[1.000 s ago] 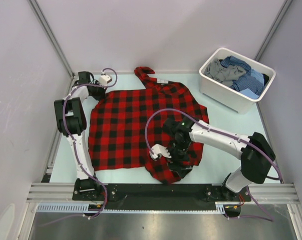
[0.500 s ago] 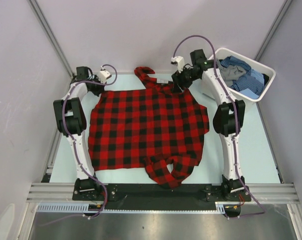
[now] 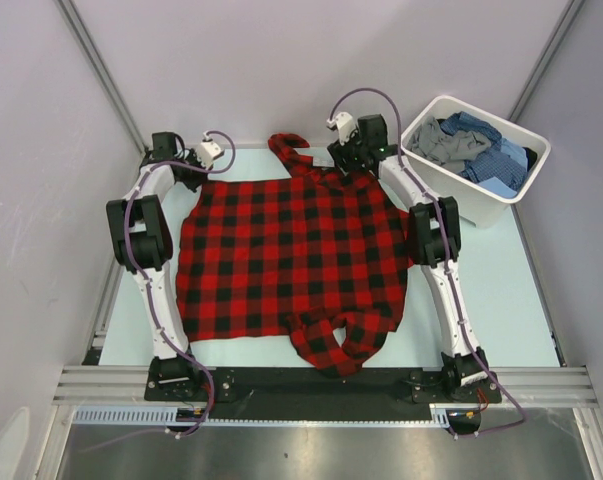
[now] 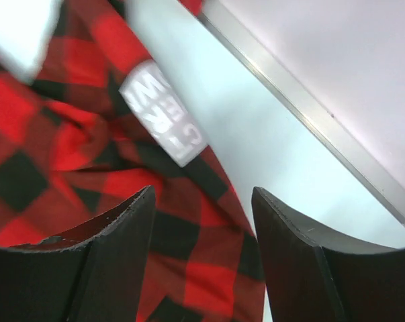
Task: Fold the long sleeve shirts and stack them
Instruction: Fold the shirt
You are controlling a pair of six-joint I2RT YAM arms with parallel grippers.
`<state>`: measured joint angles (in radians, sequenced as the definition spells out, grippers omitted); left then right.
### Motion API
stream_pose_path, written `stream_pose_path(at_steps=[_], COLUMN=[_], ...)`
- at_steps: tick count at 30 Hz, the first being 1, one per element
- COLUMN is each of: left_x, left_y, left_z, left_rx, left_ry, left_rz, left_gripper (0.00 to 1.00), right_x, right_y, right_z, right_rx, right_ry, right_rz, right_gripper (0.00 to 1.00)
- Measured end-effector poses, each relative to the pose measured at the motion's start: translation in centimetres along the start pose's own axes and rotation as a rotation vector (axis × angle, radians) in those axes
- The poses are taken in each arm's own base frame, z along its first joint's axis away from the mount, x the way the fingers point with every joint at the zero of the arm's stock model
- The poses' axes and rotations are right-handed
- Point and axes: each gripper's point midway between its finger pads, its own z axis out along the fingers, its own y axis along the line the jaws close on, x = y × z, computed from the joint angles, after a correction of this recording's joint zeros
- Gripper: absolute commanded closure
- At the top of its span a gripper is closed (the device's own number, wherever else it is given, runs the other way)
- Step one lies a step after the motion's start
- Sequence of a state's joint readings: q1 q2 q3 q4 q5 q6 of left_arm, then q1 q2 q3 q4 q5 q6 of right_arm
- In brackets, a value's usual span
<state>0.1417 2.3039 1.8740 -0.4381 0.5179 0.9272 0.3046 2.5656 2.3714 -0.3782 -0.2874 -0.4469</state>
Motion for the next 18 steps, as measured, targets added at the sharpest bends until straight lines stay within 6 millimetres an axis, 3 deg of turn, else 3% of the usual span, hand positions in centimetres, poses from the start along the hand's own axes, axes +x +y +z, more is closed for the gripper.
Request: stream_pose_path(at_steps=[5, 10, 18], left_x=[0.0, -0.2, -0.1], left_y=[0.0, 0.3, 0.7], left_z=[0.0, -0.2, 0.0], left_rx=[0.002, -0.004, -0.013], left_ry=[0.002, 0.000, 0.010], left_rz=[0.000, 0.003, 0.019], left_gripper=[1.00, 1.00, 1.00], right_x=[3.3, 4.4, 5.1], right_y=[-1.2, -3.2, -5.2], right_z=[1.9, 2.0, 1.5], right_rx=[0.067, 0.123, 0.163], right_ry=[0.055, 0.068, 0.074], right_rz=[-0.039, -0.058, -0.063], right_gripper=[0.35, 0.36, 0.72])
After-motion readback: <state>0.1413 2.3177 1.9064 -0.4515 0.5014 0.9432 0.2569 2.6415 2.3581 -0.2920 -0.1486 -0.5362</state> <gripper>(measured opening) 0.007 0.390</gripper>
